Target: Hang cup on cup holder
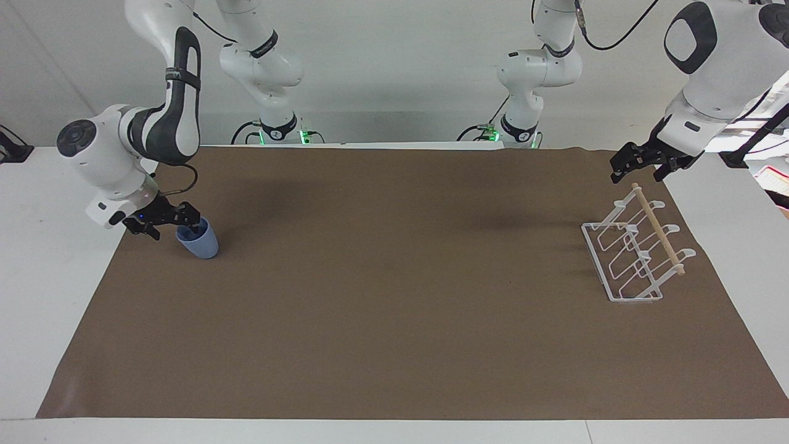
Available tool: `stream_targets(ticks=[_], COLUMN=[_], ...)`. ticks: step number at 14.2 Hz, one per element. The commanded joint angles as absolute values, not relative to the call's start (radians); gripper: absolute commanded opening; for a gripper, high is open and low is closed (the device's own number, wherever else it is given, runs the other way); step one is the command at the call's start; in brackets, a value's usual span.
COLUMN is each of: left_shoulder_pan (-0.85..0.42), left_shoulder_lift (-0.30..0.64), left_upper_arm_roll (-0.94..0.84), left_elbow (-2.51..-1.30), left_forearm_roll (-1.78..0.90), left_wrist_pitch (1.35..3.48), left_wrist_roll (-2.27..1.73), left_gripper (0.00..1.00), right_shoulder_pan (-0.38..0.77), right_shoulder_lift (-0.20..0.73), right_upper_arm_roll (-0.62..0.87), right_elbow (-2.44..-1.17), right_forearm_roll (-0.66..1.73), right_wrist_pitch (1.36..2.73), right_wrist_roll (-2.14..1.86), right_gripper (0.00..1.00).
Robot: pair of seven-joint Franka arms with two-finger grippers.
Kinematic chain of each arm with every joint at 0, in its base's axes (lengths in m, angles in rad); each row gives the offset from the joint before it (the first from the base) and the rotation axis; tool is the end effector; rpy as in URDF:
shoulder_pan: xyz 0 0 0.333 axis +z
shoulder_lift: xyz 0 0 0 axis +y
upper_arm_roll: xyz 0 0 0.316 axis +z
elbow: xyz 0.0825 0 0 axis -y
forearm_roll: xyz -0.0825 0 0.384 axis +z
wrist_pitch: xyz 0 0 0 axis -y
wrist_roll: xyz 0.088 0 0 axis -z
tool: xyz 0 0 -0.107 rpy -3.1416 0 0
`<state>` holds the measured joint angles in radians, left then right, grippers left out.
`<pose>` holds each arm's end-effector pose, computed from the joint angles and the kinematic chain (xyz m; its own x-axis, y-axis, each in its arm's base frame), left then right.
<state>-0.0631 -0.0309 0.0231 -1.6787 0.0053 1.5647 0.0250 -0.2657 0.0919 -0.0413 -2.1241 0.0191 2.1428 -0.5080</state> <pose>0.5403 -0.0209 0.5902 0.9944 -0.0649 -0.0831 -0.0653 -0.9979 -0.0025 0.5222 -0.1645 0.3620 0.9801 0.1900 -0.0583 0.1875 -0.9812 -0.0456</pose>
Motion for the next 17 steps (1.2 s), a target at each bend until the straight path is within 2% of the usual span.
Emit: stream_targets(ticks=[1, 2, 5, 6, 8, 11, 12, 14, 15, 17], left_shoulder_pan=[-0.072, -0.072, -0.068, -0.069, -0.068, -0.072, -0.072, -0.083, -0.104, -0.136], left_shoulder_lift=[-0.046, -0.046, -0.048, -0.048, -0.048, -0.049, -0.049, -0.049, -0.057, -0.063], left_upper_arm_roll=[0.026, 0.028, 0.028, 0.029, 0.029, 0.026, 0.026, 0.025, 0.025, 0.020], left_elbow=[-1.692, -1.693, -1.697, -1.697, -1.697, -1.701, -1.701, -1.707, -1.719, -1.726], left_forearm_roll=[0.015, 0.015, 0.015, 0.015, 0.015, 0.015, 0.015, 0.015, 0.015, 0.008], left_wrist_pitch=[1.574, 1.572, 1.572, 1.571, 1.562, 1.560, 1.562, 1.562, 1.562, 1.572], left_wrist_roll=[0.015, 0.015, 0.012, 0.012, -0.041, -0.149, -0.176, -0.297, -0.369, -0.533], left_gripper=[1.00, 1.00, 1.00, 1.00, 1.00, 1.00, 1.00, 1.00, 1.00, 1.00], right_shoulder_pan=[-0.275, -0.275, -0.262, -0.262, -0.259, -0.253, -0.252, -0.253, -0.253, -0.250], right_shoulder_lift=[0.084, 0.097, 0.115, 0.117, 0.118, 0.133, 0.132, 0.126, 0.118, 0.103], right_upper_arm_roll=[-0.035, -0.035, -0.034, -0.034, -0.034, -0.029, -0.025, 0.017, 0.035, 0.041], right_elbow=[-2.172, -2.175, -2.174, -2.169, -2.161, -2.093, -2.047, -1.915, -1.867, -1.855], right_forearm_roll=[0.035, 0.035, 0.034, 0.034, 0.032, 0.031, 0.032, 0.090, 0.232, 0.516], right_wrist_pitch=[2.218, 2.223, 2.224, 2.224, 2.223, 2.159, 2.101, 1.882, 1.773, 1.639], right_wrist_roll=[-0.554, -0.557, -0.552, -0.552, -0.555, -0.560, -0.564, -0.572, -0.566, -0.563], right_gripper=[0.86, 0.75, 0.19, 0.11, 0.01, 0.00, 0.00, 0.00, 0.00, 0.02])
